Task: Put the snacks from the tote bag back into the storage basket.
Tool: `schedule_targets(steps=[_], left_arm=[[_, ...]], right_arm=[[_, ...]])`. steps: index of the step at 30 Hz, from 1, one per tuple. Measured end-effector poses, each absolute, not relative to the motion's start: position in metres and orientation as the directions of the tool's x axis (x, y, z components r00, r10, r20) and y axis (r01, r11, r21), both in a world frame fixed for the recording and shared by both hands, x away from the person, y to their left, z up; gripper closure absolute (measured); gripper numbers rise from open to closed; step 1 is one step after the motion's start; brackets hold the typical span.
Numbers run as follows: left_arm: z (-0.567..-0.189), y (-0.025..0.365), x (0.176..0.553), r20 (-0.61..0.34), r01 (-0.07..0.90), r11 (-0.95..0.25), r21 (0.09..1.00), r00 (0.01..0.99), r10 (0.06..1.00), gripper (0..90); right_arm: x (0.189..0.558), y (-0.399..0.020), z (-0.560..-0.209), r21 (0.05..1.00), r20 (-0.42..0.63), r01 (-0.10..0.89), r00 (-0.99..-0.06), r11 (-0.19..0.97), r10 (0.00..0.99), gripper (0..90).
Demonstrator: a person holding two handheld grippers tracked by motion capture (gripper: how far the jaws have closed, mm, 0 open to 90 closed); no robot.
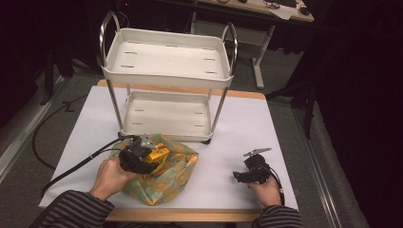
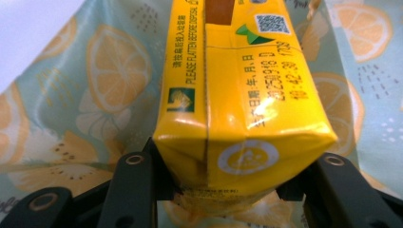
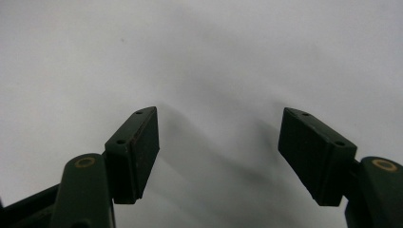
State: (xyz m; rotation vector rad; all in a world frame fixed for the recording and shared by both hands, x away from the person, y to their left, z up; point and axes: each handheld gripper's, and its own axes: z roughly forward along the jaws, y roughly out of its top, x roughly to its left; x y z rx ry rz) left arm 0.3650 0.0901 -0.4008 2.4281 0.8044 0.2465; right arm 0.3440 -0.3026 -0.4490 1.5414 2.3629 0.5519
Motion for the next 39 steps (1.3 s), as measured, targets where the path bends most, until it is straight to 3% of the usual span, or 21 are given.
schedule_targets(steps=[39], left_arm=[[-0.356, 0.115, 0.381, -0.068, 0.483, -0.495, 0.722, 0.761, 0.645, 54.4]], right_arm=[[0.343, -0.296, -0.450, 0.438, -0.019, 0.814, -0.415, 0.381, 0.910, 30.9]])
